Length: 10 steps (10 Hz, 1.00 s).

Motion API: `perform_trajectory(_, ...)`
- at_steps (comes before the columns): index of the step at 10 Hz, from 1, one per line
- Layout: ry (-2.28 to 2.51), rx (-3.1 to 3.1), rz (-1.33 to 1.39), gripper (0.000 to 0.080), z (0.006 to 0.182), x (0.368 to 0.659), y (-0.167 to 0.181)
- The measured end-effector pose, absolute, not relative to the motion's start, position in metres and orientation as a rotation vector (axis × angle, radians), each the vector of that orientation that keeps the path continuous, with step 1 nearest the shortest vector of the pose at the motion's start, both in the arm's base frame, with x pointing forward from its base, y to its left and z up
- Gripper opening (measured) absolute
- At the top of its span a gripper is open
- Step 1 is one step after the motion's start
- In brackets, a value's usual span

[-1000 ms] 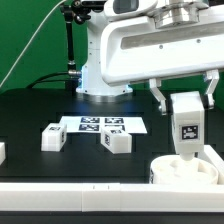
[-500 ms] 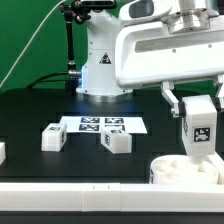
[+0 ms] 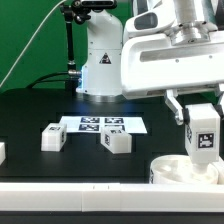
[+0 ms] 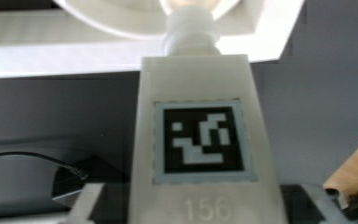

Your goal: Assemble stool

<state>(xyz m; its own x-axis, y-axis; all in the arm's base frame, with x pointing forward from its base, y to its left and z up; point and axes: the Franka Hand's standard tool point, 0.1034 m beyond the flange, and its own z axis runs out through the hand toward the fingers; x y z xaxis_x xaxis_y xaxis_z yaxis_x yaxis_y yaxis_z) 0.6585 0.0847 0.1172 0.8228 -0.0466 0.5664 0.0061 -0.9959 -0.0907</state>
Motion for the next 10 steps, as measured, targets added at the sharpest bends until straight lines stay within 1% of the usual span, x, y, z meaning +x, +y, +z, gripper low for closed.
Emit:
perform_trajectory(6,0.022,-2.918,-0.905,0.0338,0.1153,0.6579,0.0848)
perform_trajectory(10,0.007,-2.924,-0.897,0.0338,0.1110,0.6565,0.0844)
